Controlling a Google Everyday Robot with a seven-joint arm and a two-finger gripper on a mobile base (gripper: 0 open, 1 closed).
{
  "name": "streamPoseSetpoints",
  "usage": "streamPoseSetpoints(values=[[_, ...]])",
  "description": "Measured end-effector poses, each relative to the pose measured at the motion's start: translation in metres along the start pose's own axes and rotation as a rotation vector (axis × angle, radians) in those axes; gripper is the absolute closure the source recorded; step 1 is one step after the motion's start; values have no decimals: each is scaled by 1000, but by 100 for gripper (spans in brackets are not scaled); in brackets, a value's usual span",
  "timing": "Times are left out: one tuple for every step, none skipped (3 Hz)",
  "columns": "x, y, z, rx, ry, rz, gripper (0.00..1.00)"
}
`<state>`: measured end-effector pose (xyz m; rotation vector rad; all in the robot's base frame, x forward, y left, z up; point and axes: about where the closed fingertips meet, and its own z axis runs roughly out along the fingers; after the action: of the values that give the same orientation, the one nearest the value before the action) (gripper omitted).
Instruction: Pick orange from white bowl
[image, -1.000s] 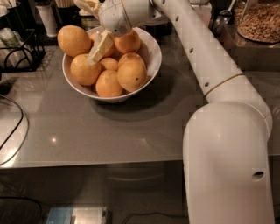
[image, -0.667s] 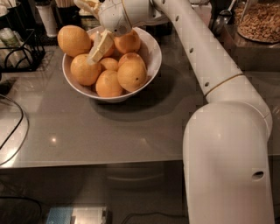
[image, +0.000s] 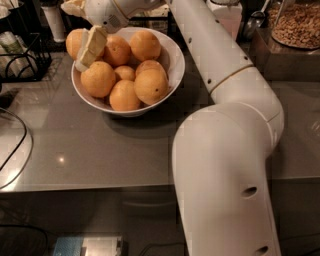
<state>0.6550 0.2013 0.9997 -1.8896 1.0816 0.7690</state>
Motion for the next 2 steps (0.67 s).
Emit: streamPoseSetpoints(values=[[2, 11, 9, -68, 27, 73, 0], [2, 11, 9, -68, 27, 73, 0]])
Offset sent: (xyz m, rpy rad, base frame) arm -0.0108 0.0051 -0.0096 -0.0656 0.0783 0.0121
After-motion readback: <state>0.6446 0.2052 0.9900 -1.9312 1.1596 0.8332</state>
